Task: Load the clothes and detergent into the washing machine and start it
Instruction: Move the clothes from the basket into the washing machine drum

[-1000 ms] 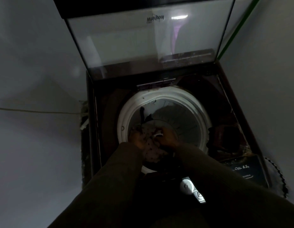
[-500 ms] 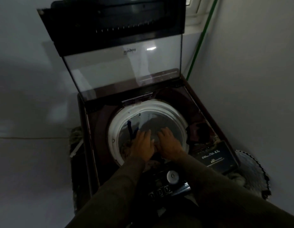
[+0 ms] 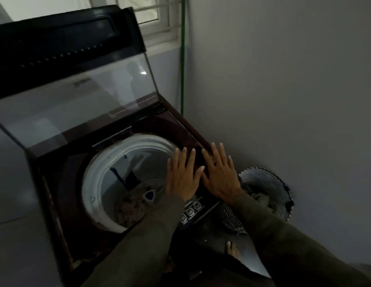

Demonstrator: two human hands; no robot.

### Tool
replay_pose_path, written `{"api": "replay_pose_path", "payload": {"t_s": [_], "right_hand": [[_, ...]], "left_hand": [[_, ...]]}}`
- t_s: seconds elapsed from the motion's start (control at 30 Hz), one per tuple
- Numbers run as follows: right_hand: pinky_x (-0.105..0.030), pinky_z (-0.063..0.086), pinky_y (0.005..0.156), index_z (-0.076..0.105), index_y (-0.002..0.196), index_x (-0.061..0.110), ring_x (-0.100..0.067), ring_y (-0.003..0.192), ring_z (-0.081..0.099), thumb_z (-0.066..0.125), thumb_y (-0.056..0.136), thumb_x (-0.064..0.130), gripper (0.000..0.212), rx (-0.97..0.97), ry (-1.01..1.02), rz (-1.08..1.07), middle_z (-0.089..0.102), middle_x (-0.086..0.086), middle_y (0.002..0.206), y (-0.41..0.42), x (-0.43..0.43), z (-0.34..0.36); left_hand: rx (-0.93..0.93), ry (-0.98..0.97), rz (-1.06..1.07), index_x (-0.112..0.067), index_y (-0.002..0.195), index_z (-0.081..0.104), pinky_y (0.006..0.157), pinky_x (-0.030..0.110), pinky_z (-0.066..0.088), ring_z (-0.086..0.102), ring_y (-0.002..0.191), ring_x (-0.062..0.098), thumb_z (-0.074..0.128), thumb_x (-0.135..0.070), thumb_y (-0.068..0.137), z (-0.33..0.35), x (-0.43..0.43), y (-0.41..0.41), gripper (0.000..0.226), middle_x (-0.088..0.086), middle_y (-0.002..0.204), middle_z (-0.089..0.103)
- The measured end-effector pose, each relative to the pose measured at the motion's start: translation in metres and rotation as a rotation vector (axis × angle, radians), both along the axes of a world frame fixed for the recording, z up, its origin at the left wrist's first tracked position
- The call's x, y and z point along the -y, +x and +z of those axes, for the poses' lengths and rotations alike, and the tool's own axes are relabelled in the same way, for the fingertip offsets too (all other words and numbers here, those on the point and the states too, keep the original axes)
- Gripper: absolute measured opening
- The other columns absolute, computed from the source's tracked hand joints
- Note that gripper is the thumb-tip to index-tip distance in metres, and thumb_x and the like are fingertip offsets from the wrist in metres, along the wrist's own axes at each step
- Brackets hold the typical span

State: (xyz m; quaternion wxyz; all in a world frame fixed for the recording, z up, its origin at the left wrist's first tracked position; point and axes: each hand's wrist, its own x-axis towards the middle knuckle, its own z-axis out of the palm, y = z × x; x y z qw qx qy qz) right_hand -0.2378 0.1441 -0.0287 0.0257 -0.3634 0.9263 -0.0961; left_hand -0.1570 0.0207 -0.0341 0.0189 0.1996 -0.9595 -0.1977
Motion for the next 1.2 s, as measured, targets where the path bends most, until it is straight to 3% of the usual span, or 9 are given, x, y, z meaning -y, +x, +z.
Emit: {"api": "replay_pose_path", "payload": {"t_s": [0.13, 0.4, 0.53, 0.67, 0.73, 0.9, 1.03, 1.13, 1.2], "right_hand": [[-0.056, 0.016, 0.118, 0.018, 0.156, 0.021, -0.028, 0.15, -0.01, 0.018, 0.091, 0.055, 0.074, 0.035, -0.026, -0.073, 0.003, -0.01, 0.165, -0.026, -0.045, -0.002], [-0.056, 0.017, 0.119, 0.013, 0.157, 0.018, -0.033, 0.151, -0.006, 0.014, 0.094, 0.056, 0.073, 0.128, -0.019, -0.204, 0.003, -0.014, 0.164, -0.074, -0.142, -0.037], [-0.054, 0.017, 0.119, 0.011, 0.157, 0.019, -0.029, 0.151, -0.008, 0.023, 0.099, 0.054, 0.069, 0.233, 0.044, -0.249, 0.001, -0.012, 0.164, -0.091, -0.186, -0.075], [-0.054, 0.025, 0.117, 0.021, 0.155, 0.017, -0.029, 0.152, 0.0, 0.01, 0.088, 0.056, 0.079, 0.315, 0.078, -0.281, 0.01, -0.013, 0.164, -0.104, -0.218, -0.11], [-0.054, 0.026, 0.116, 0.025, 0.154, 0.017, -0.03, 0.151, 0.002, 0.015, 0.087, 0.055, 0.077, 0.375, 0.094, -0.298, 0.014, -0.013, 0.163, -0.113, -0.233, -0.135], [-0.054, 0.027, 0.115, 0.033, 0.147, 0.018, -0.031, 0.15, 0.012, 0.056, 0.086, 0.044, 0.071, 0.453, 0.182, -0.294, 0.027, -0.011, 0.156, -0.143, -0.271, -0.212], [-0.054, 0.023, 0.117, 0.023, 0.151, 0.018, -0.032, 0.151, 0.001, 0.068, 0.08, 0.042, 0.087, 0.502, 0.335, -0.284, 0.014, -0.013, 0.161, -0.168, -0.293, -0.267], [-0.053, 0.016, 0.12, 0.017, 0.153, 0.019, -0.03, 0.151, -0.005, 0.07, 0.081, 0.047, 0.094, 0.544, 0.41, -0.247, 0.003, -0.012, 0.164, -0.185, -0.299, -0.308], [-0.05, 0.013, 0.121, 0.011, 0.155, 0.02, -0.03, 0.151, -0.008, 0.07, 0.082, 0.042, 0.096, 0.586, 0.452, -0.21, -0.003, -0.012, 0.164, -0.193, -0.296, -0.333]], "left_hand": [[0.015, -0.047, -0.076, -0.027, 0.158, 0.005, 0.122, 0.049, 0.0, -0.009, 0.152, 0.027, -0.005, -0.069, 0.089, 0.002, -0.032, -0.032, 0.082, 0.006, 0.166, 0.003], [0.099, -0.13, -0.229, -0.027, 0.158, 0.002, 0.123, 0.05, -0.006, -0.015, 0.152, 0.025, -0.006, -0.065, 0.091, -0.014, -0.121, -0.099, 0.077, 0.004, 0.166, -0.003], [0.167, -0.092, -0.307, -0.024, 0.158, 0.007, 0.123, 0.048, -0.007, -0.013, 0.152, 0.026, 0.014, -0.056, 0.102, -0.03, -0.168, -0.129, 0.064, 0.006, 0.166, 0.001], [0.255, -0.077, -0.358, -0.023, 0.157, 0.012, 0.123, 0.047, -0.005, -0.007, 0.153, 0.028, -0.002, -0.061, 0.093, -0.068, -0.203, -0.147, 0.077, 0.007, 0.166, 0.007], [0.303, -0.06, -0.361, -0.023, 0.157, 0.014, 0.124, 0.047, -0.002, -0.005, 0.153, 0.028, -0.007, -0.062, 0.088, -0.096, -0.218, -0.155, 0.082, 0.007, 0.165, 0.009], [0.43, 0.027, -0.352, -0.022, 0.156, 0.018, 0.124, 0.046, 0.002, -0.002, 0.153, 0.027, -0.011, -0.062, 0.081, -0.162, -0.24, -0.179, 0.09, 0.008, 0.164, 0.015], [0.451, 0.069, -0.337, -0.017, 0.151, 0.034, 0.121, 0.05, 0.016, 0.017, 0.15, 0.034, 0.002, -0.059, 0.089, -0.221, -0.252, -0.196, 0.082, 0.013, 0.156, 0.035], [0.404, 0.104, -0.311, -0.013, 0.134, 0.059, 0.108, 0.053, 0.037, 0.046, 0.135, 0.039, 0.027, -0.051, 0.095, -0.273, -0.261, -0.202, 0.064, 0.017, 0.135, 0.06], [0.419, 0.146, -0.287, -0.011, 0.126, 0.065, 0.1, 0.054, 0.045, 0.056, 0.125, 0.041, 0.032, -0.049, 0.095, -0.304, -0.267, -0.205, 0.06, 0.018, 0.124, 0.066]]}}
